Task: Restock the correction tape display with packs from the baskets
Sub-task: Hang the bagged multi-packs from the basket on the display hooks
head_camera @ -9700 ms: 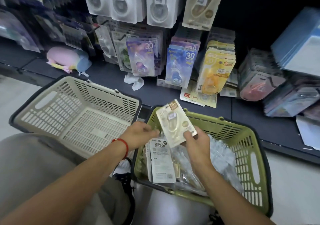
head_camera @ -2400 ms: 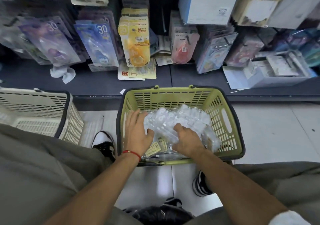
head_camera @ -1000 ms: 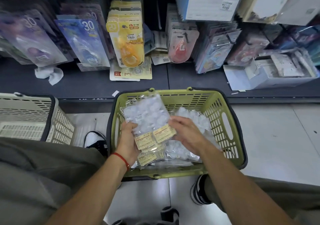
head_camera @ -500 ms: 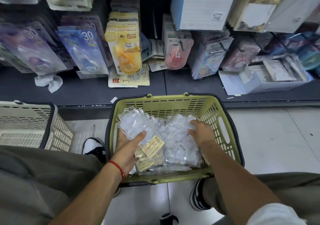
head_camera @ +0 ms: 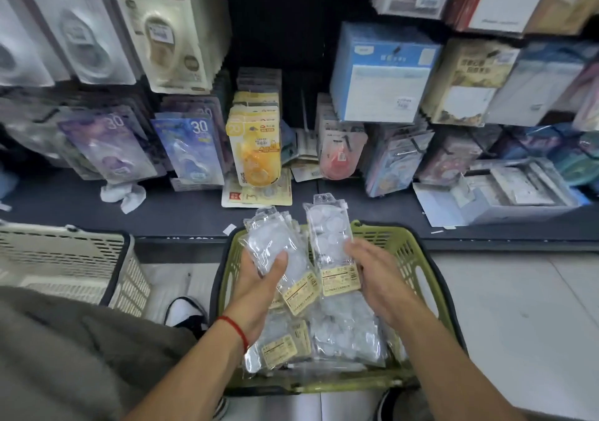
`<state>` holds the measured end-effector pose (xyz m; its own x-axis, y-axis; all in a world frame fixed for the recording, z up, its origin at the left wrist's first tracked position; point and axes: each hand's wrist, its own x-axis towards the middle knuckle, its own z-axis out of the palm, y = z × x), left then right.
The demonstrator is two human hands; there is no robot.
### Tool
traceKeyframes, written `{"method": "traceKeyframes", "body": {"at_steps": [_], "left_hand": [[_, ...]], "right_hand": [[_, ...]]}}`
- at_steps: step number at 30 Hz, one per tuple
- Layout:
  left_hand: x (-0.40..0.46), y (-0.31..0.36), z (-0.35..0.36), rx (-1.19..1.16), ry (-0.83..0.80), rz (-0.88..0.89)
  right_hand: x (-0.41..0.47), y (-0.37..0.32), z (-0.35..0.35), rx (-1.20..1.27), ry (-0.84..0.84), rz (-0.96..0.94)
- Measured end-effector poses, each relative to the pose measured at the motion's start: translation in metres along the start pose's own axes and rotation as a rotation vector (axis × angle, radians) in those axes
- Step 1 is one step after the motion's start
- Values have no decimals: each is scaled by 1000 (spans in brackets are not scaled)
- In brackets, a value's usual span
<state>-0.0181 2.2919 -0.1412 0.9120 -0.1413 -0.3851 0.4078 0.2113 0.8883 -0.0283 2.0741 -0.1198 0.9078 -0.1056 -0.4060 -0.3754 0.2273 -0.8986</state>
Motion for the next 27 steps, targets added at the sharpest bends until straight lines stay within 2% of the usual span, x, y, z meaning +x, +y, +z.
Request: {"method": "traceKeyframes", "body": {"at_steps": [2, 8, 12, 15, 20, 27], "left_hand": [[0, 20, 5, 3, -13, 80], [13, 111, 0, 178, 47, 372], [25, 188, -12, 292, 72, 523], [31, 235, -26, 404, 166, 639], [36, 265, -57, 456, 364, 780], [36, 271, -79, 366, 412, 786]], "right_hand": [[-2, -14, 26, -137, -41, -79], [9, -85, 83, -412, 34, -361], [17, -143, 110, -411, -6, -559], [25, -181, 135, -370, 47, -670], [42, -224, 171, -362, 50, -688], [53, -233, 191, -381, 107, -670]]}}
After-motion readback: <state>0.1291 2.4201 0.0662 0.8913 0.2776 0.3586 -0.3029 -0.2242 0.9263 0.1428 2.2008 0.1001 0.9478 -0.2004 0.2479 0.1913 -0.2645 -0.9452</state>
